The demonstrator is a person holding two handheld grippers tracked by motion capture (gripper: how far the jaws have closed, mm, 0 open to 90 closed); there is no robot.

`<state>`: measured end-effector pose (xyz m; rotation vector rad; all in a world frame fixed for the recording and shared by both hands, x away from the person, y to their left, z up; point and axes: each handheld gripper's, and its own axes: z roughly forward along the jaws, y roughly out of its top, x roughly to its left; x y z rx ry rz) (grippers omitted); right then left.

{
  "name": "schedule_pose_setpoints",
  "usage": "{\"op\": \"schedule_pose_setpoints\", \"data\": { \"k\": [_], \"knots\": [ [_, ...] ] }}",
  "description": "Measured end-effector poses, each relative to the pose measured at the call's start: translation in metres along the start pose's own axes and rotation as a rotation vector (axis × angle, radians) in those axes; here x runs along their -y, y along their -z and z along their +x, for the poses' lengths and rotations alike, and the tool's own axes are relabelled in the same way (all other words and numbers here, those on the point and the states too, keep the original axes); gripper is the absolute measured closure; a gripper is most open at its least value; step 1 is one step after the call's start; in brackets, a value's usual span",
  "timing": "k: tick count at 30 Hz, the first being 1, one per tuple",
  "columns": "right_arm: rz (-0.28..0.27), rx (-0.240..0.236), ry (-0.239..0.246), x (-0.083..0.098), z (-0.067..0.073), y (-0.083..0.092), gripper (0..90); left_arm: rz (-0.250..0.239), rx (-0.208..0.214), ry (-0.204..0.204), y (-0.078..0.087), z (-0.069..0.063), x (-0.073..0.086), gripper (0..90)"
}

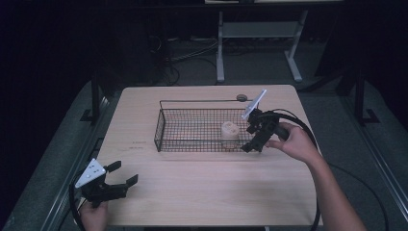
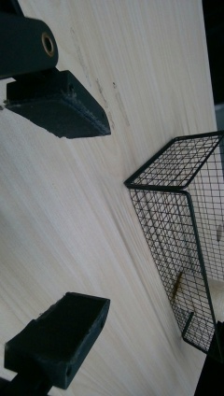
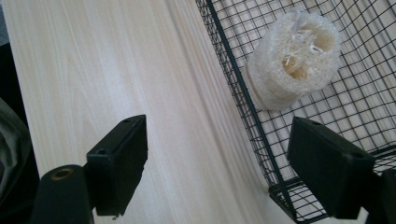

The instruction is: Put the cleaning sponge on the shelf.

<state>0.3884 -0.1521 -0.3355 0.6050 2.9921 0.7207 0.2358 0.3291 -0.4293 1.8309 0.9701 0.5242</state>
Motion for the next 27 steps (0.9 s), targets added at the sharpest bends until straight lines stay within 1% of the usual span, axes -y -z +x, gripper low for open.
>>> {"op": "schedule_pose_setpoints", "data": {
  "k": [3, 7, 10, 11, 16, 19, 27],
  "knots": [
    [0.001, -0.006, 0.007, 0.002, 0.004, -0.001, 19.7, 0.000, -0.001, -0.001, 0.000, 0.000, 0.000, 13.9],
    [0.023, -0.008, 0.015, 0.002, 0.011, -0.005, 19.6, 0.000, -0.001, -0.002, 0.001, 0.000, 0.000, 13.9],
    [0.018, 0.001, 0.023, 0.003, 0.014, -0.006, 18.4, -0.002, -0.003, 0.000, 0.001, 0.000, 0.000, 13.9],
    [0.015, -0.005, 0.020, 0.003, 0.014, -0.007, 18.4, -0.003, -0.002, 0.001, 0.001, 0.000, 0.000, 13.9],
    [0.018, -0.003, 0.020, 0.006, 0.019, -0.011, 18.5, 0.001, -0.002, -0.002, 0.001, 0.000, 0.000, 13.9],
    [0.017, 0.002, 0.033, 0.005, 0.023, -0.010, 18.5, 0.000, -0.002, -0.001, 0.001, 0.000, 0.000, 13.9],
    [0.035, 0.001, 0.068, 0.000, 0.036, -0.014, 18.5, -0.003, -0.007, 0.001, 0.002, 0.000, 0.000, 13.9]
  ]
}}
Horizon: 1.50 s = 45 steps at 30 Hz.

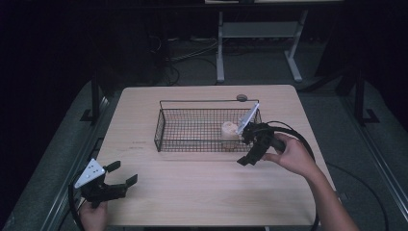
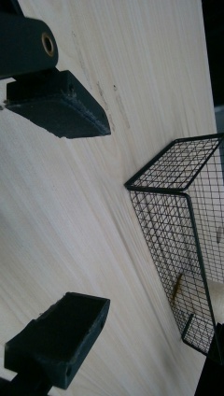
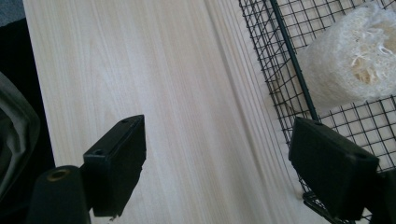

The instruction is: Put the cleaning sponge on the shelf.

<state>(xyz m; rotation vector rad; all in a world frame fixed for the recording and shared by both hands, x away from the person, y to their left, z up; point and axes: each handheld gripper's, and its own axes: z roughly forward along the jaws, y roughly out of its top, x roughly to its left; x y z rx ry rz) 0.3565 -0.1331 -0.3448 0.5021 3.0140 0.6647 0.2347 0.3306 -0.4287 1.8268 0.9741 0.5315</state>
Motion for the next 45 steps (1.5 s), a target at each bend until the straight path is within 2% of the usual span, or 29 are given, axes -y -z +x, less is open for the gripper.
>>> {"op": "schedule_pose_setpoints", "data": {
  "k": [5, 7, 9, 13, 36, 45],
  "knots": [
    [0.007, -0.003, 0.006, -0.002, 0.005, -0.002, 18.5, -0.004, -0.001, 0.003, 0.001, 0.001, 0.000, 13.9],
    [0.002, -0.018, 0.001, -0.001, 0.005, -0.003, 18.5, -0.004, -0.001, 0.001, 0.001, 0.001, 0.000, 13.9],
    [-0.022, -0.027, -0.007, 0.003, 0.005, -0.005, 19.0, -0.004, -0.002, 0.001, 0.001, 0.001, 0.000, 13.9],
    [-0.030, -0.038, -0.021, 0.011, 0.005, -0.011, 19.3, -0.001, -0.002, 0.004, 0.001, 0.001, 0.000, 13.9],
    [-0.017, -0.062, -0.067, 0.047, 0.013, -0.033, 19.3, 0.000, -0.001, 0.002, 0.000, 0.000, 0.000, 13.9],
    [-0.041, -0.065, -0.067, 0.060, 0.019, -0.036, 19.5, 0.007, 0.001, -0.002, 0.000, 0.000, 0.000, 13.9]
  ]
}}
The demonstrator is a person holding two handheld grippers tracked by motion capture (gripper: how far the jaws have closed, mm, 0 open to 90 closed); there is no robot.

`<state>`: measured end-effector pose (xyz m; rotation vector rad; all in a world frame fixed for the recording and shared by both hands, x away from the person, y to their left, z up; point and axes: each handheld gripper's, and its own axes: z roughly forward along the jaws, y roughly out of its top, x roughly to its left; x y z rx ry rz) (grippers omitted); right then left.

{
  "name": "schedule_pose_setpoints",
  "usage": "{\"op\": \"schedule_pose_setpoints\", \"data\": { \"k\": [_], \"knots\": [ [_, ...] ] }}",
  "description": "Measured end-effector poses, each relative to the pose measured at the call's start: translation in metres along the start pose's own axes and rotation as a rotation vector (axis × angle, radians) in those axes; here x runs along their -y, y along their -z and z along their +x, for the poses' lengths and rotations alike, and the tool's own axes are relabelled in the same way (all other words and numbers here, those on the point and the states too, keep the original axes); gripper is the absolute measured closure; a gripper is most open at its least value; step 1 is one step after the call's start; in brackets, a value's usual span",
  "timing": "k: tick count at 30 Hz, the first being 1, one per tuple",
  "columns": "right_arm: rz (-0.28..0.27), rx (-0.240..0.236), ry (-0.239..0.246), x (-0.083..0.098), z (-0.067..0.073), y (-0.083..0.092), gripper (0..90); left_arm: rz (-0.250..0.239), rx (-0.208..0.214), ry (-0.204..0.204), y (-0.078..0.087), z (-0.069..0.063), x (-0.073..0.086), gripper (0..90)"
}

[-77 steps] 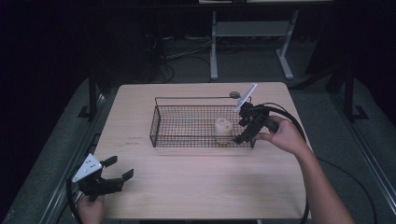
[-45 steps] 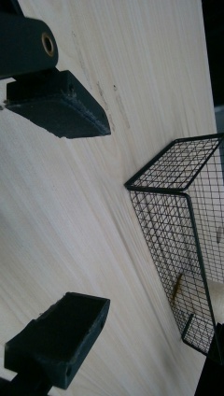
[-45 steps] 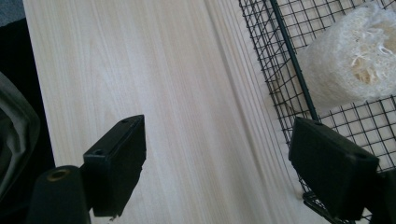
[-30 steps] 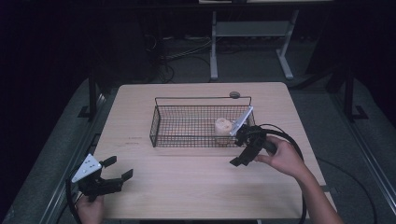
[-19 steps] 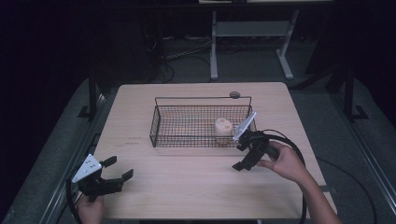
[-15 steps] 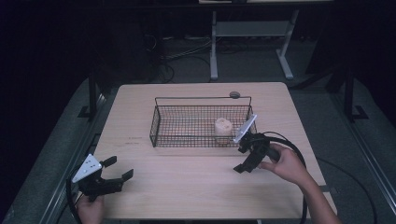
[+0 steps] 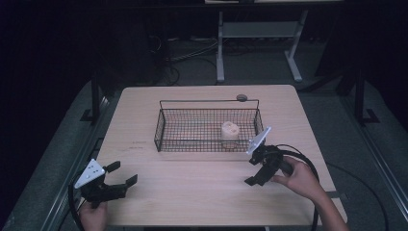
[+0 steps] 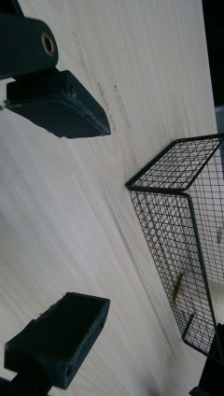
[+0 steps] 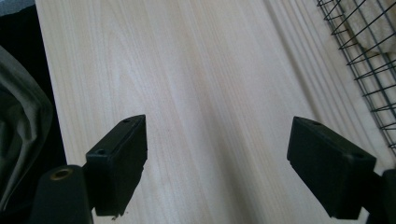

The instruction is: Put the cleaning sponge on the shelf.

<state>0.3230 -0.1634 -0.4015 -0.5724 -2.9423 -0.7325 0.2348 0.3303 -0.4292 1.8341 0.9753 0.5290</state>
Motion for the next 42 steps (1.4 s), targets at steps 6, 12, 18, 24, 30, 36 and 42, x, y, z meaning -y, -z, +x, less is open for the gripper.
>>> {"op": "schedule_pose_setpoints", "data": {
  "k": [6, 12, 18, 24, 30, 36, 42],
  "knots": [
    [-0.011, -0.001, -0.001, 0.009, 0.004, -0.002, 19.9, 0.001, 0.000, -0.001, -0.001, 0.000, 0.000, 13.9],
    [-0.019, 0.001, -0.018, 0.020, 0.005, -0.005, 19.9, 0.004, -0.001, -0.006, 0.000, 0.000, 0.000, 13.9],
    [-0.034, 0.005, -0.022, 0.029, 0.008, -0.004, 20.0, 0.005, 0.000, -0.008, -0.001, -0.001, 0.000, 13.9],
    [-0.050, 0.014, -0.029, 0.037, 0.012, -0.004, 19.9, 0.009, 0.000, -0.011, -0.001, -0.001, 0.000, 13.9],
    [-0.060, 0.020, -0.029, 0.045, 0.016, -0.004, 20.0, 0.005, -0.001, -0.011, -0.001, -0.001, 0.000, 13.9],
    [-0.083, 0.017, -0.042, 0.055, 0.017, -0.006, 19.9, 0.006, -0.001, -0.010, -0.001, 0.000, 0.000, 13.9],
    [-0.100, 0.020, -0.050, 0.060, 0.019, -0.008, 19.9, 0.006, -0.003, -0.011, -0.001, 0.000, 0.000, 13.9]
  ]
}}
